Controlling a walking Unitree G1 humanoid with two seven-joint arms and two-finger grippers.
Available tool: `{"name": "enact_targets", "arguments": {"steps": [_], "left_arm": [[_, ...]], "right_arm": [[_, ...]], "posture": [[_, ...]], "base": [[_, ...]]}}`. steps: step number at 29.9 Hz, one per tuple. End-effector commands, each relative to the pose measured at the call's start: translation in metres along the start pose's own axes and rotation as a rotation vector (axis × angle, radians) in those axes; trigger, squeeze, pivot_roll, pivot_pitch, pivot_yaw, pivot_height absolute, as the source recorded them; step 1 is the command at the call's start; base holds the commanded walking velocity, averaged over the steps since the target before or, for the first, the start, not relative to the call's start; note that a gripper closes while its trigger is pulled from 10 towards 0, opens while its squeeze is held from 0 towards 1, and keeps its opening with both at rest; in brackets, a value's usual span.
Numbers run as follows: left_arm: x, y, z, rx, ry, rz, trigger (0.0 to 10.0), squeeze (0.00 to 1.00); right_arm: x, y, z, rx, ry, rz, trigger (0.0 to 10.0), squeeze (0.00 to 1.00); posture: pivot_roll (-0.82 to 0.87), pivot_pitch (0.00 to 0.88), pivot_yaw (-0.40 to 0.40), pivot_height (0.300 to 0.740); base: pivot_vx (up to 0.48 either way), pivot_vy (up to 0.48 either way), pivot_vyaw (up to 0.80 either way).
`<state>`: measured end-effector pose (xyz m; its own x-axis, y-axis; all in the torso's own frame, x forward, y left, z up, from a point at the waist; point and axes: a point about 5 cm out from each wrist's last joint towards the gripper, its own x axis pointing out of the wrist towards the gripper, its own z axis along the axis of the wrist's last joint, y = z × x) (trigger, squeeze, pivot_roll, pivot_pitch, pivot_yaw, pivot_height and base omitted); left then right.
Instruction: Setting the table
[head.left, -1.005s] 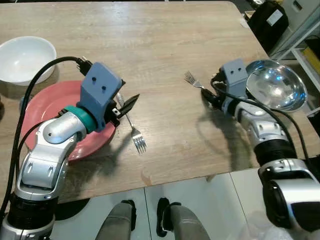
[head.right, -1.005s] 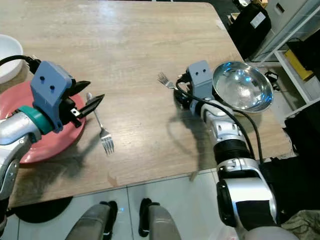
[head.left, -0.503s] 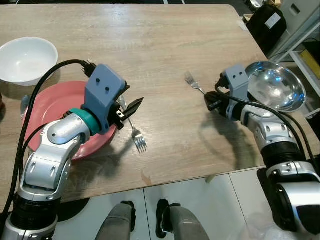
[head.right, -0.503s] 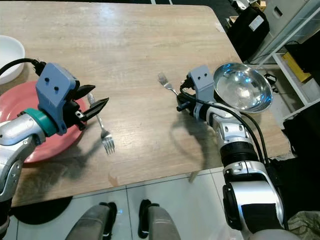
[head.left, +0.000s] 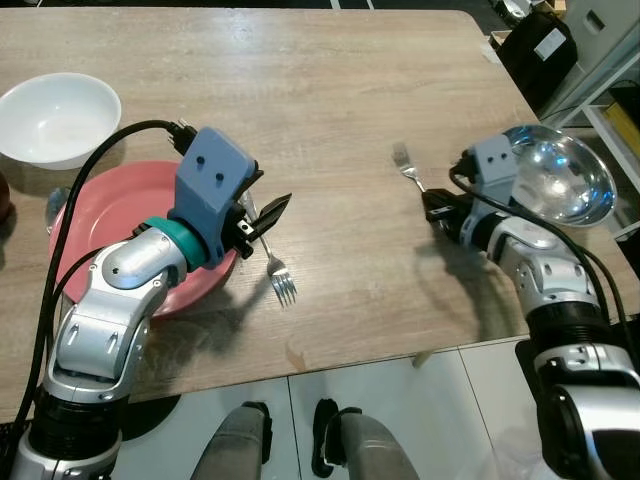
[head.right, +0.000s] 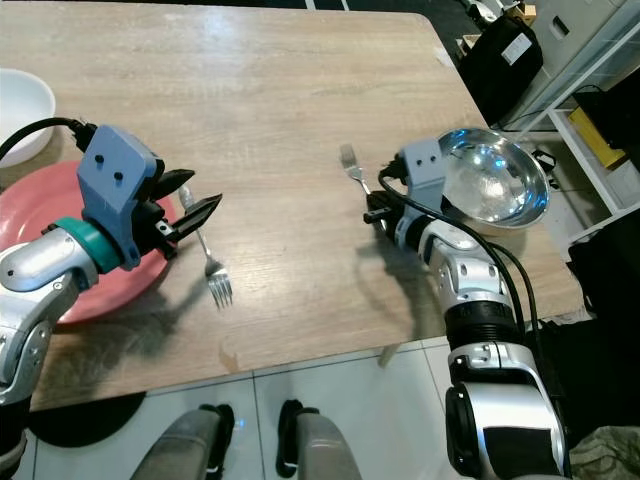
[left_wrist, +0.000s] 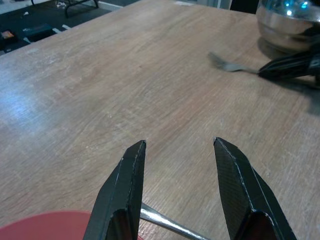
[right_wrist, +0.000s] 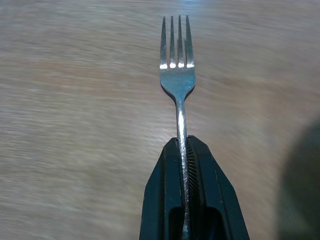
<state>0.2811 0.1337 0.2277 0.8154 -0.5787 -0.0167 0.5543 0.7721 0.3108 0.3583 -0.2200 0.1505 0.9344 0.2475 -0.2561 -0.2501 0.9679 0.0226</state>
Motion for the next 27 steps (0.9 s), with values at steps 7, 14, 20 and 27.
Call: {"name": "enact_targets", "arguments": {"steps": [7, 14, 20, 27], "left_arm": [[0.004, -0.008, 0.001, -0.004, -0.005, -0.039, 10.0, 0.00], [0.006, -0.010, 0.000, -0.006, -0.007, -0.045, 10.0, 0.00], [0.006, -0.010, 0.001, -0.006, -0.008, -0.046, 10.0, 0.00], [0.007, -0.010, 0.001, -0.002, -0.008, -0.048, 10.0, 0.00]], "right_arm": [[-0.034, -0.027, -0.049, 0.068, 0.173, -0.149, 10.0, 0.00], [-0.043, -0.038, -0.048, 0.043, 0.175, -0.187, 10.0, 0.00], [-0.049, -0.042, -0.042, 0.047, 0.156, -0.227, 10.0, 0.00], [-0.049, -0.043, -0.038, 0.051, 0.130, -0.229, 10.0, 0.00]], "posture": [[0.13, 0.182, -0.031, 0.740], [0.12, 0.178, -0.028, 0.740], [0.13, 0.177, -0.026, 0.740], [0.13, 0.175, -0.024, 0.740]], "base": [[0.000, 0.000, 0.00], [0.000, 0.000, 0.00], [0.000, 0.000, 0.00], [0.000, 0.000, 0.00]]}}
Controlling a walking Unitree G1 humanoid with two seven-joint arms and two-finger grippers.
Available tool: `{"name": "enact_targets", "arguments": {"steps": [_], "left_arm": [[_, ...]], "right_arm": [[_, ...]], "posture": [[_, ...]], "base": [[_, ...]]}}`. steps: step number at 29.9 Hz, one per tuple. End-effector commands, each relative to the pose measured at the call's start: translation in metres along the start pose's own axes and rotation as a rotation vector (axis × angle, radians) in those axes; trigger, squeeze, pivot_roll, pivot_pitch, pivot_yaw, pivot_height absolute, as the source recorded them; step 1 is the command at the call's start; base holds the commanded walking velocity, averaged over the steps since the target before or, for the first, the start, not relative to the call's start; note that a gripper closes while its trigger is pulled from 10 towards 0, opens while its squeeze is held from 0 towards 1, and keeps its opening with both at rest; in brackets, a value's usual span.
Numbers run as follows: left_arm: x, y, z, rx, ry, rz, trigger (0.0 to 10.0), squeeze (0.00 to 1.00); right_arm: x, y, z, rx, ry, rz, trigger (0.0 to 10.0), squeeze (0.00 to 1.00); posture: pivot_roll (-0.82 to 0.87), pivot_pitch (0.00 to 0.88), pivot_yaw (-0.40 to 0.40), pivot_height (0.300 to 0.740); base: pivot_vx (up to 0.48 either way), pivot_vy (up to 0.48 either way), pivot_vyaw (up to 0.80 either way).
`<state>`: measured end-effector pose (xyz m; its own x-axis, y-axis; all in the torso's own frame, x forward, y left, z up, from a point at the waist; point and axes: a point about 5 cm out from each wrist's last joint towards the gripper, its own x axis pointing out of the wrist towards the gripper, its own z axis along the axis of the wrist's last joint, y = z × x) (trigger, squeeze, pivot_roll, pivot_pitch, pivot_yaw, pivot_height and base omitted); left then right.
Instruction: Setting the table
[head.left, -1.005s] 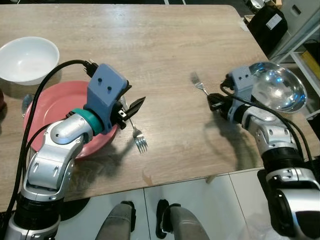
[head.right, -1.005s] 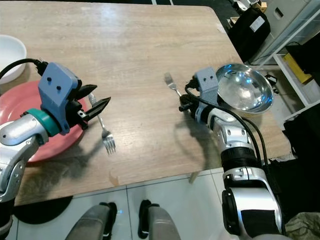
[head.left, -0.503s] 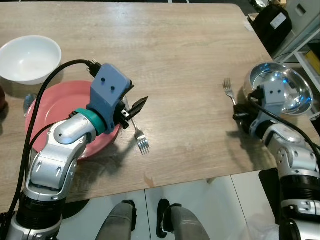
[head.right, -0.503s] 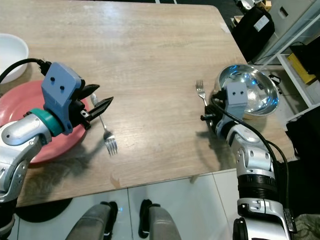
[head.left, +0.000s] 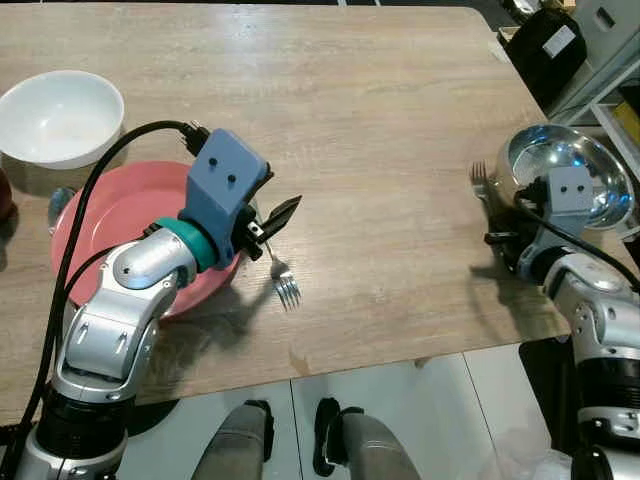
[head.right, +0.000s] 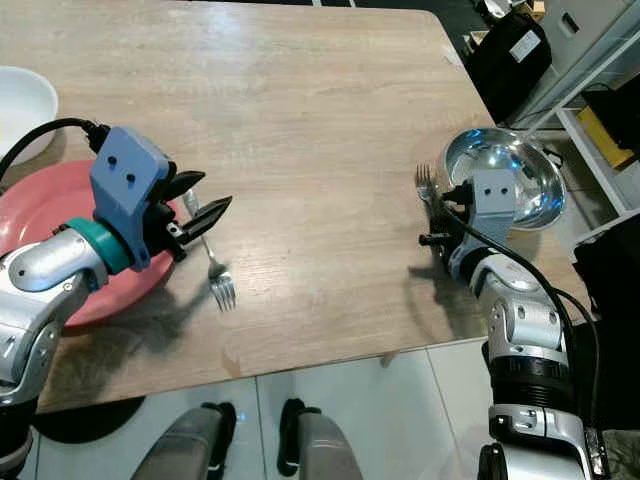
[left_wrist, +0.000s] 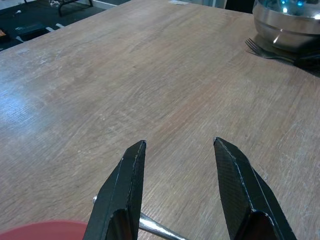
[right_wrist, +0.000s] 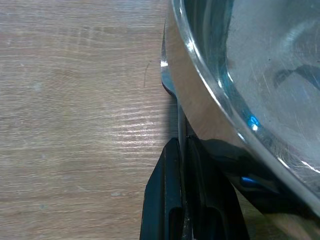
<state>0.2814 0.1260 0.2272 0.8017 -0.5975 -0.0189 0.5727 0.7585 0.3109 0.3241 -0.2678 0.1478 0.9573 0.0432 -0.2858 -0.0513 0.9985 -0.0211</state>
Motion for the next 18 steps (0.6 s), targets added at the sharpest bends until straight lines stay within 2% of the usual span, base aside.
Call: {"name": "enact_targets", "arguments": {"steps": [1, 3, 6, 13, 18], "left_arm": [[0.003, -0.004, 0.000, -0.002, -0.003, -0.025, 10.0, 0.00], [0.003, -0.004, 0.000, -0.002, -0.004, -0.026, 10.0, 0.00], [0.004, -0.005, -0.001, -0.002, -0.006, -0.029, 10.0, 0.00], [0.005, -0.006, 0.000, -0.003, -0.010, -0.031, 10.0, 0.00], [0.006, -0.006, 0.000, -0.003, -0.012, -0.032, 10.0, 0.00]], "right_arm": [[-0.004, -0.005, -0.024, 0.023, 0.100, -0.012, 10.0, 0.00], [-0.004, -0.004, -0.024, 0.019, 0.100, -0.006, 10.0, 0.00], [-0.008, 0.008, -0.024, -0.020, 0.101, 0.103, 10.0, 0.00], [-0.009, 0.011, -0.027, -0.034, 0.116, 0.117, 10.0, 0.00], [-0.007, 0.010, -0.027, -0.022, 0.111, 0.085, 10.0, 0.00]], "posture": [[0.13, 0.174, -0.023, 0.740], [0.13, 0.174, -0.023, 0.740], [0.13, 0.170, -0.020, 0.740], [0.12, 0.169, -0.020, 0.740], [0.13, 0.168, -0.018, 0.740]], "base": [[0.000, 0.000, 0.00], [0.000, 0.000, 0.00], [0.000, 0.000, 0.00], [0.000, 0.000, 0.00], [0.000, 0.000, 0.00]]}}
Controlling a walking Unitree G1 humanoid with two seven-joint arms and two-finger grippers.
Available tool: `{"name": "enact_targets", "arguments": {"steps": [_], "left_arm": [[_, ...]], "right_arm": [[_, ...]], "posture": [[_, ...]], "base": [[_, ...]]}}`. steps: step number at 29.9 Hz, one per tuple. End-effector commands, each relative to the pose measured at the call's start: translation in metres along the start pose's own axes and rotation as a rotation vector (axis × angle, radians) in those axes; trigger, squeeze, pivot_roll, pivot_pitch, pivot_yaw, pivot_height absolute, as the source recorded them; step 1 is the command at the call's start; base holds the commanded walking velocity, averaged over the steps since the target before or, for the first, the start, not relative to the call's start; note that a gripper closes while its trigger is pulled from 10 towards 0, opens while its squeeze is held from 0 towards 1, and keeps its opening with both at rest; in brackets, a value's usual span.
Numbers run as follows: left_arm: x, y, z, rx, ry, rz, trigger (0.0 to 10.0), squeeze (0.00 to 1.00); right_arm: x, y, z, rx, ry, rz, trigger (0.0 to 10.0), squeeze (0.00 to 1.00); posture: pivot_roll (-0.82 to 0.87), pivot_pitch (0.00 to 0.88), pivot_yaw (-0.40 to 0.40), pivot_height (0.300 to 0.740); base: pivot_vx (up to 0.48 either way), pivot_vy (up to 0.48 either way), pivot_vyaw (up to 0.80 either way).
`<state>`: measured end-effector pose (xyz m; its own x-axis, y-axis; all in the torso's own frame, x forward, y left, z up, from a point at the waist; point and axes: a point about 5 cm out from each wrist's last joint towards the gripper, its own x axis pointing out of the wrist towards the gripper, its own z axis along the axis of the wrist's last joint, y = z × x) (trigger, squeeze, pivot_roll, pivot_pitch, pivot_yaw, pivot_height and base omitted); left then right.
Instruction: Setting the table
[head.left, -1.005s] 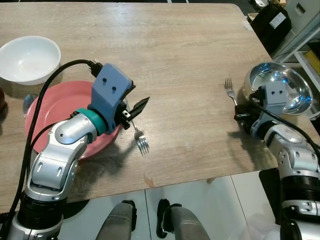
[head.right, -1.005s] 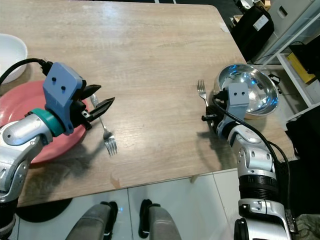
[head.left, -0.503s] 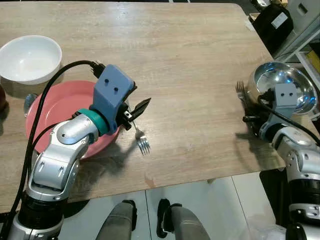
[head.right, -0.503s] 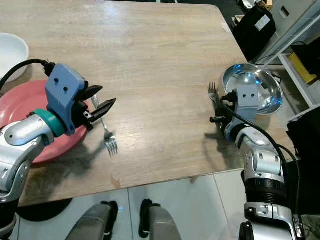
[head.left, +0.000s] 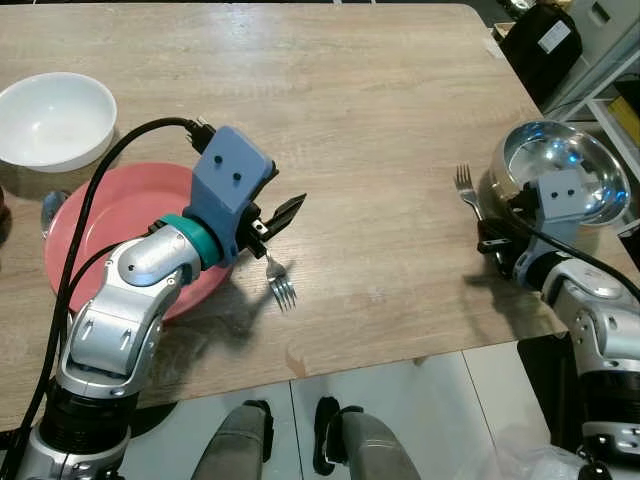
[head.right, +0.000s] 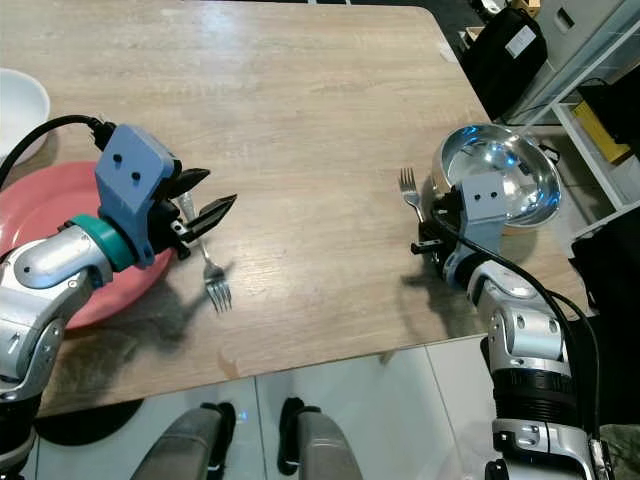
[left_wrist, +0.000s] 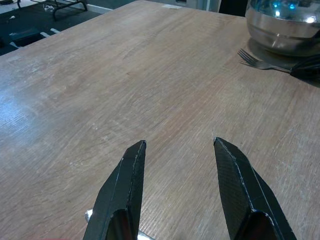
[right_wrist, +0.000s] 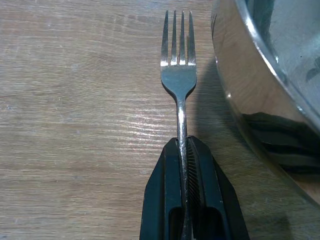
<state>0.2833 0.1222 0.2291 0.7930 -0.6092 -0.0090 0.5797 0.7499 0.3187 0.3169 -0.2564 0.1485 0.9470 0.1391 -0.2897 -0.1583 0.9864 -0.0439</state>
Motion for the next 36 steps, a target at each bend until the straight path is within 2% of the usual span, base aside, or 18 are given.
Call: {"name": "enact_targets", "arguments": {"steps": [1, 2, 3, 4, 5, 11, 12, 16, 19, 20, 21, 23, 25, 27, 28, 30, 35, 36], "left_arm": [[0.003, -0.005, -0.002, -0.011, 0.001, -0.022, 10.0, 0.00], [0.003, -0.005, -0.002, -0.011, 0.001, -0.022, 10.0, 0.00], [0.003, -0.005, -0.002, -0.011, 0.001, -0.023, 10.0, 0.00], [0.003, -0.005, -0.002, -0.011, 0.001, -0.023, 10.0, 0.00], [0.003, -0.005, -0.002, -0.011, 0.001, -0.023, 10.0, 0.00], [0.003, -0.005, -0.002, -0.010, 0.000, -0.024, 10.0, 0.00], [0.003, -0.006, -0.003, -0.010, -0.001, -0.024, 10.0, 0.00], [0.003, -0.006, -0.003, -0.011, -0.002, -0.025, 10.0, 0.00], [0.004, -0.007, -0.003, -0.012, -0.005, -0.028, 10.0, 0.00], [0.006, -0.007, -0.003, -0.012, -0.009, -0.031, 10.0, 0.00], [0.006, -0.007, -0.003, -0.012, -0.009, -0.031, 10.0, 0.00], [0.009, -0.007, -0.002, -0.012, -0.021, -0.036, 10.0, 0.00], [0.009, -0.007, -0.002, -0.012, -0.021, -0.036, 10.0, 0.00], [0.015, -0.008, 0.003, -0.004, -0.054, -0.061, 10.0, 0.00], [0.015, -0.008, 0.003, -0.004, -0.054, -0.061, 10.0, 0.00], [0.023, -0.010, 0.011, 0.002, -0.090, -0.106, 10.0, 0.00], [0.034, -0.015, 0.023, 0.004, -0.134, -0.228, 10.0, 0.00], [0.037, -0.016, 0.025, -0.003, -0.133, -0.243, 10.0, 0.00]], "right_arm": [[0.000, -0.001, -0.025, 0.039, 0.104, -0.017, 10.0, 0.00], [0.000, -0.001, -0.025, 0.039, 0.104, -0.017, 10.0, 0.00], [0.001, 0.000, -0.025, 0.041, 0.100, -0.016, 10.0, 0.13], [0.001, 0.000, -0.025, 0.041, 0.100, -0.016, 10.0, 0.13], [0.001, 0.000, -0.023, 0.048, 0.091, -0.018, 10.0, 1.00], [-0.002, 0.002, -0.015, 0.053, 0.053, 0.006, 10.0, 1.00], [-0.005, 0.003, -0.009, 0.053, 0.028, 0.015, 10.0, 0.00], [-0.012, 0.002, -0.001, 0.052, 0.001, 0.017, 10.0, 0.00], [-0.030, 0.005, 0.009, 0.047, -0.038, 0.021, 10.0, 0.00], [-0.043, 0.009, 0.013, 0.050, -0.064, 0.023, 10.0, 0.00], [-0.043, 0.009, 0.013, 0.050, -0.064, 0.023, 10.0, 0.00], [-0.061, 0.014, 0.019, 0.064, -0.128, 0.005, 10.0, 0.00], [-0.061, 0.014, 0.019, 0.064, -0.128, 0.005, 10.0, 0.00], [-0.077, 0.014, 0.041, 0.094, -0.302, -0.031, 10.0, 0.00], [-0.077, 0.014, 0.041, 0.094, -0.302, -0.031, 10.0, 0.00], [-0.089, 0.021, 0.061, 0.130, -0.464, -0.007, 10.0, 0.00], [-0.100, 0.037, 0.071, 0.193, -0.597, 0.031, 10.0, 0.00], [-0.101, 0.039, 0.070, 0.238, -0.626, -0.027, 10.0, 0.00]], "posture": [[0.13, 0.167, -0.017, 0.740], [0.13, 0.167, -0.017, 0.740], [0.13, 0.164, -0.017, 0.740], [0.13, 0.164, -0.017, 0.740], [0.13, 0.163, -0.017, 0.740], [0.13, 0.161, -0.018, 0.740], [0.12, 0.157, -0.020, 0.740], [0.12, 0.155, -0.021, 0.740], [0.11, 0.145, -0.023, 0.740], [0.11, 0.142, -0.020, 0.740], [0.11, 0.142, -0.020, 0.740], [0.10, 0.133, -0.009, 0.740], [0.10, 0.133, -0.009, 0.740], [0.08, 0.112, 0.020, 0.740], [0.08, 0.112, 0.020, 0.740], [0.07, 0.097, 0.035, 0.740], [0.06, 0.066, 0.055, 0.740], [0.05, 0.052, 0.066, 0.740]], "base": [[0.000, 0.000, 0.00], [0.000, 0.000, 0.00], [0.000, 0.000, 0.00], [0.000, 0.000, 0.00], [0.000, 0.000, 0.00], [0.000, 0.000, 0.00], [0.000, 0.000, 0.00], [0.000, 0.000, 0.00], [0.000, 0.000, 0.00], [0.000, 0.000, 0.00], [0.000, 0.000, 0.00], [0.000, 0.000, 0.00], [0.000, 0.000, 0.00], [0.000, 0.000, 0.00], [0.000, 0.000, 0.00], [0.000, 0.000, 0.00], [0.000, 0.000, 0.00], [0.000, 0.000, 0.00]]}}
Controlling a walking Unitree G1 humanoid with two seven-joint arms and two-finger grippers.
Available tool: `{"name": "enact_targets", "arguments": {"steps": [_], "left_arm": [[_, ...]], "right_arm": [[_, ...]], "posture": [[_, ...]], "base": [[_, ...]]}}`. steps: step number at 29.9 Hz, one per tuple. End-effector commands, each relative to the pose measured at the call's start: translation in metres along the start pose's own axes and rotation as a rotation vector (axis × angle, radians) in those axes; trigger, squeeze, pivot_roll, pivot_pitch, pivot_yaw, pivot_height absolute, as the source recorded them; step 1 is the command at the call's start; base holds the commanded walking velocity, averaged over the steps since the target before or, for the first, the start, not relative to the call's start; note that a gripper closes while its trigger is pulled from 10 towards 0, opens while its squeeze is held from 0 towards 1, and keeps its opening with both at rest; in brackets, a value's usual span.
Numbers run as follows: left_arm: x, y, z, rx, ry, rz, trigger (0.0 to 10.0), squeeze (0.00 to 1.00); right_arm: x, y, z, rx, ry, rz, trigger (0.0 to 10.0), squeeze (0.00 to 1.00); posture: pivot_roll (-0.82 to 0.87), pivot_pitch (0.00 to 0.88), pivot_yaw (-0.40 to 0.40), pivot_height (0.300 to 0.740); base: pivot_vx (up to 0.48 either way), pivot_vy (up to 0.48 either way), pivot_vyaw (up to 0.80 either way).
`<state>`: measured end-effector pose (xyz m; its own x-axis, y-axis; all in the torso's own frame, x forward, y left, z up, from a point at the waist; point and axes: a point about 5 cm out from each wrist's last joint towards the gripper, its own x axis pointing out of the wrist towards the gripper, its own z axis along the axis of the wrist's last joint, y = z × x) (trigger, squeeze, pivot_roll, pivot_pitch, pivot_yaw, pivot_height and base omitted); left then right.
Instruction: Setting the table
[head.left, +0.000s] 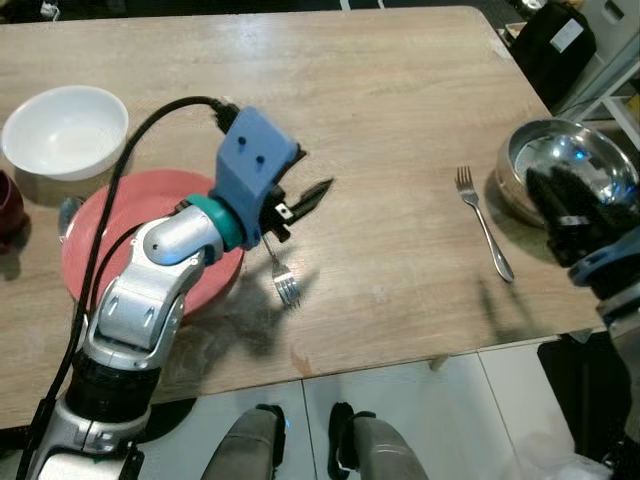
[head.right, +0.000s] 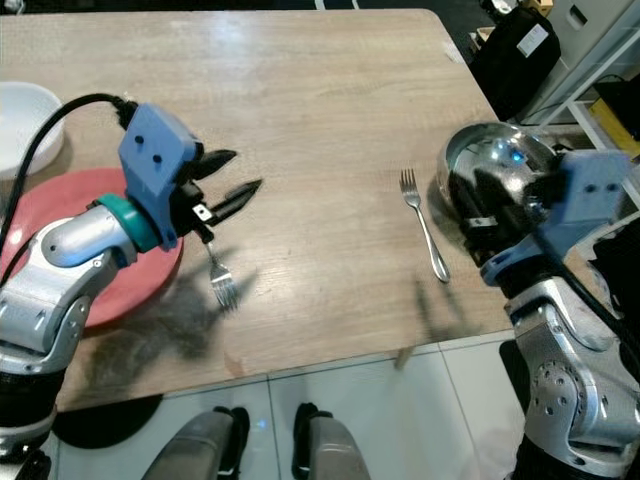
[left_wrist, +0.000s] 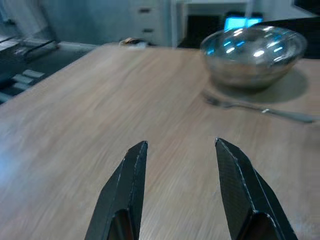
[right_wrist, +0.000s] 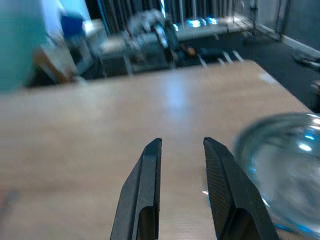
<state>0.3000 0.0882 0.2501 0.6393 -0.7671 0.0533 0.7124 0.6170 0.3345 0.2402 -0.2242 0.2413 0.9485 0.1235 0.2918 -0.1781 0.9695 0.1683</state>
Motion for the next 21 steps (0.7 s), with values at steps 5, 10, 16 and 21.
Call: {"name": "enact_targets", "arguments": {"steps": [5, 10, 16, 21], "left_arm": [[0.010, -0.005, -0.005, -0.027, 0.011, -0.027, 10.0, 0.00], [0.019, -0.002, -0.019, -0.114, 0.026, 0.138, 10.0, 0.00], [0.029, -0.002, -0.024, -0.145, 0.020, 0.198, 10.0, 0.00], [0.034, 0.004, -0.029, -0.117, 0.023, 0.273, 10.0, 0.00]], "right_arm": [[-0.008, -0.001, 0.000, 0.021, -0.093, -0.201, 10.0, 0.00], [-0.015, -0.008, -0.015, -0.086, -0.107, -0.381, 10.0, 0.00], [-0.014, -0.009, -0.027, -0.109, -0.094, -0.398, 10.0, 0.00], [-0.009, -0.013, -0.032, -0.146, -0.087, -0.441, 10.0, 0.00]], "posture": [[0.03, 0.035, 0.084, 0.740], [0.00, 0.009, 0.096, 0.740], [-0.01, 0.000, 0.089, 0.740], [-0.02, 0.000, 0.082, 0.740]], "base": [[0.000, 0.000, 0.00], [0.000, 0.000, 0.00], [0.000, 0.000, 0.00], [0.000, 0.000, 0.00]]}}
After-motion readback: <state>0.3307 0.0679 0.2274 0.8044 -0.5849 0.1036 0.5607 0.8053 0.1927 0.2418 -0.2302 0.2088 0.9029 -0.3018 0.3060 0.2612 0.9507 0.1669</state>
